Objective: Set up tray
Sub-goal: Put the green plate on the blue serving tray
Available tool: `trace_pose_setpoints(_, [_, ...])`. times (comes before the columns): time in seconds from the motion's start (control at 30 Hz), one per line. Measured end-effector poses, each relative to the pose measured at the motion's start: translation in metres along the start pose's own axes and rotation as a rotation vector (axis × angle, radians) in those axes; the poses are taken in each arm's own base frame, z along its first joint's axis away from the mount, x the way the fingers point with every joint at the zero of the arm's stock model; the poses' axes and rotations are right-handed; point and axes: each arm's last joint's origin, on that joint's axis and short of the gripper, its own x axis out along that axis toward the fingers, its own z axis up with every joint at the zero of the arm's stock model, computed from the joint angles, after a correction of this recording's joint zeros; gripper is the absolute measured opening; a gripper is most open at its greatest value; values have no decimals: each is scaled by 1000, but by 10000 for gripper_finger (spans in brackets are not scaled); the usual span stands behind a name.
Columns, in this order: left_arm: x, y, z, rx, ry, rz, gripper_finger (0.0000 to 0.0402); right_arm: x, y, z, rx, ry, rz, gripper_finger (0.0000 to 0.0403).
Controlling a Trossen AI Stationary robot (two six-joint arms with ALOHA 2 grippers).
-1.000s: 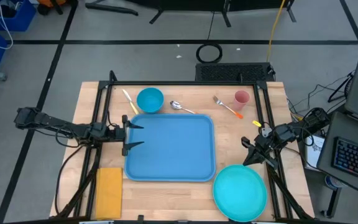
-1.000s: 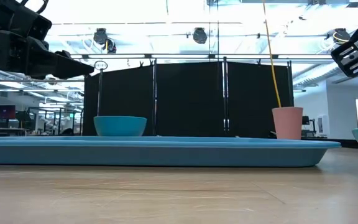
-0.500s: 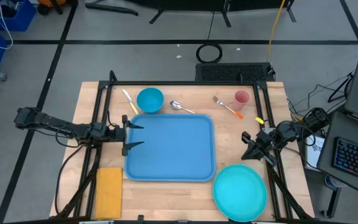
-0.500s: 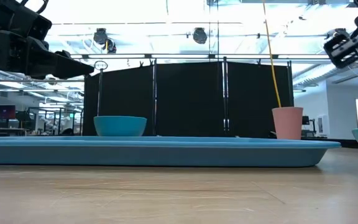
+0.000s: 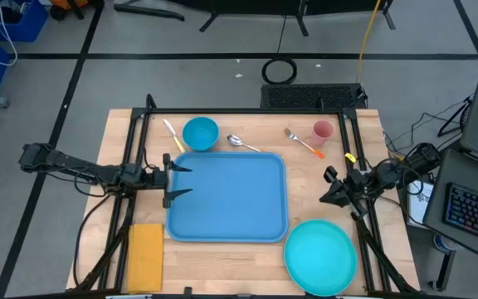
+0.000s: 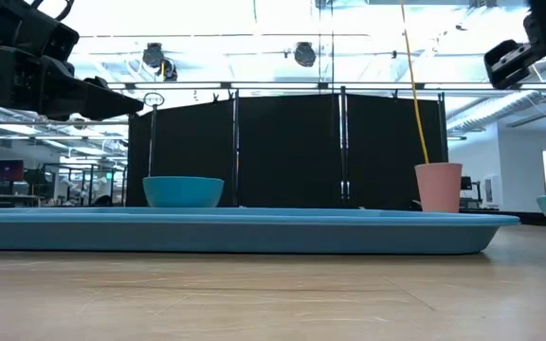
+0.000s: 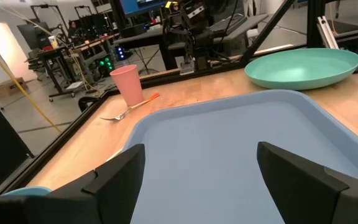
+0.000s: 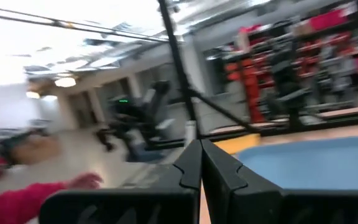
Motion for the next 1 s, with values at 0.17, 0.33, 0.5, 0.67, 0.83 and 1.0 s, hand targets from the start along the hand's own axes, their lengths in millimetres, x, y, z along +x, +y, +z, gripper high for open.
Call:
trace_pose_setpoints(0.17, [0, 0, 0, 0, 0, 0, 310, 4, -5, -5, -50, 21, -166, 0])
trace_pose_setpoints(0.33, [0, 0, 0, 0, 0, 0, 310, 10, -7, -4, -86, 4, -241, 0])
trace_pose_setpoints(0.5, [0, 0, 0, 3, 0, 0, 310, 15, -5, -1, -150, -30, -229, 0])
trace_pose_setpoints(0.67, [0, 1, 5, -63, -51, 6, 310, 19, -7, -6, -166, 12, -252, 0])
trace_pose_setpoints(0.83, [-4, 5, 27, -437, -285, -20, 310, 21, -8, -13, -179, 77, -270, 0])
trace_pose_setpoints(1.0, [-11, 10, 43, -691, -477, -71, 310, 24, -13, -21, -178, 135, -365, 0])
